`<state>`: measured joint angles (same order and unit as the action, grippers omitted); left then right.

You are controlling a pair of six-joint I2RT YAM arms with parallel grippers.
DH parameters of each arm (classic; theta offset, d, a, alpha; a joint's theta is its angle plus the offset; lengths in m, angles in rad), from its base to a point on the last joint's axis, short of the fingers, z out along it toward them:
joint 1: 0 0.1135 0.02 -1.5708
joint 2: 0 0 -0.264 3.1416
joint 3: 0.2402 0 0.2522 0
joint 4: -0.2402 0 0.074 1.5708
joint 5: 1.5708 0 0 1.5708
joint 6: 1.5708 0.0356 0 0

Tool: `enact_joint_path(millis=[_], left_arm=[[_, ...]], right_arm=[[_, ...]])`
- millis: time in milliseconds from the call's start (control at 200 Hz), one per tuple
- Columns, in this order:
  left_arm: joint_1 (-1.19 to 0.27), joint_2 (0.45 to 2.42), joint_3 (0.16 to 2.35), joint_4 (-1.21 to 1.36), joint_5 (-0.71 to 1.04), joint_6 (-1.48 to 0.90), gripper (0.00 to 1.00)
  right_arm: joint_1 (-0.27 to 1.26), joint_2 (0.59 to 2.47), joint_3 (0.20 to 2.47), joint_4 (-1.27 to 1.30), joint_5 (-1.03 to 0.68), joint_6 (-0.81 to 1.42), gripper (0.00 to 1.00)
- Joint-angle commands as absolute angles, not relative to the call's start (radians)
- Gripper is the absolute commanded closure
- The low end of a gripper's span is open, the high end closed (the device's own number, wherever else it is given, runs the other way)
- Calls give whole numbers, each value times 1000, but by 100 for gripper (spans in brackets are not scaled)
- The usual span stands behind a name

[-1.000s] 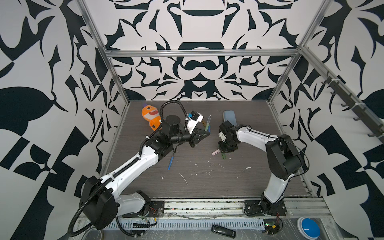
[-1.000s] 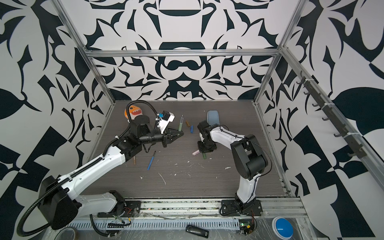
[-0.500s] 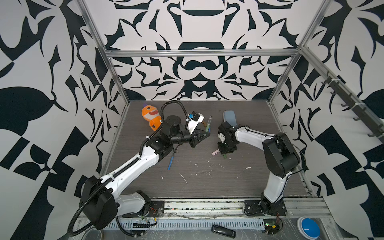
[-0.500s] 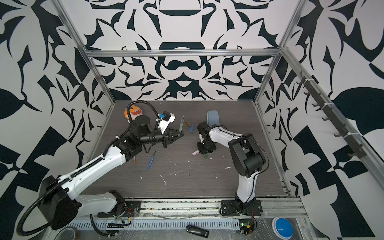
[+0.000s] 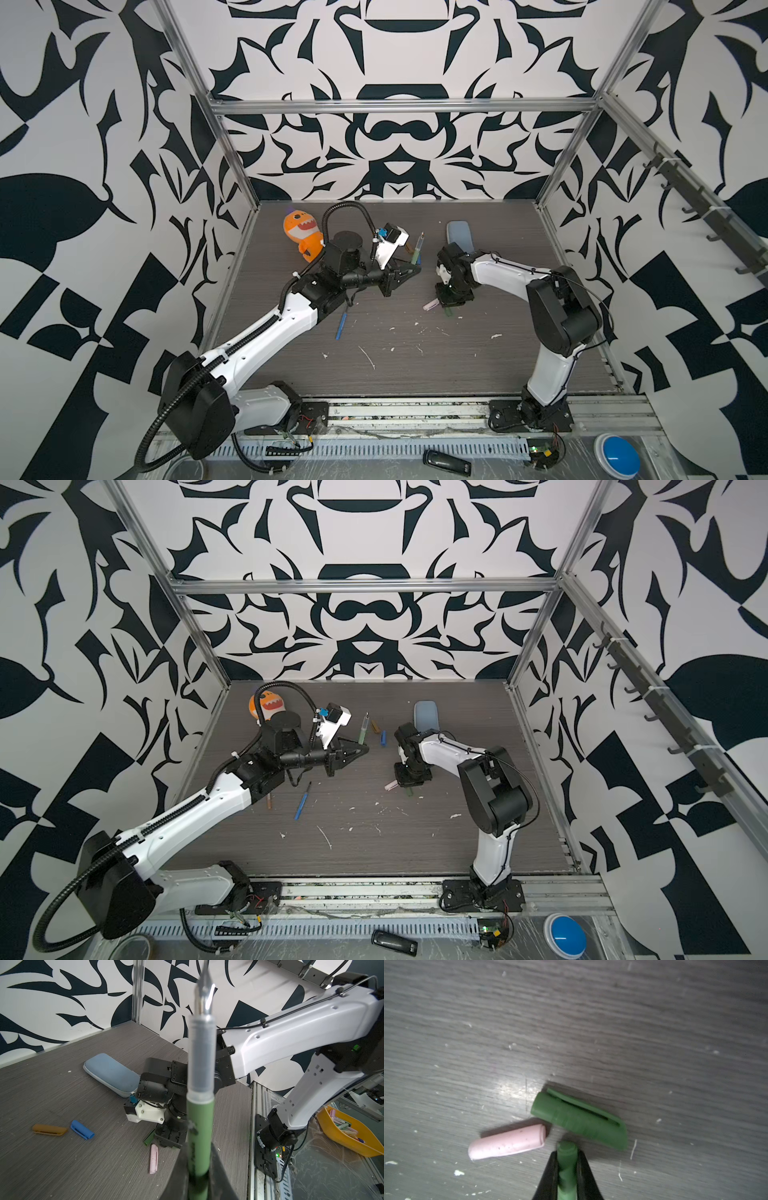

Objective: Insert the pens into the pen caps
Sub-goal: 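Close the right gripper on the green cap and lift it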

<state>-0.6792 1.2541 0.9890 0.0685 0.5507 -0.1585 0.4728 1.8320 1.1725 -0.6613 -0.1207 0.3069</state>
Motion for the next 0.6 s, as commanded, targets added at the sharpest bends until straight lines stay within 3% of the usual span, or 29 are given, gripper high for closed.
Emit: enact_joint_path(millis=[0,380,595], left_arm=[[-683,1258,1017,55,563,-147,100],[-683,1249,973,124,486,-169,100],[-683,1267,965,144,479,-200,100]], right_arm=[[471,1724,1158,-655,-125,343,89],[491,1234,1001,-381,-98,452,93],[550,1085,1039,-176,-27,481,95]])
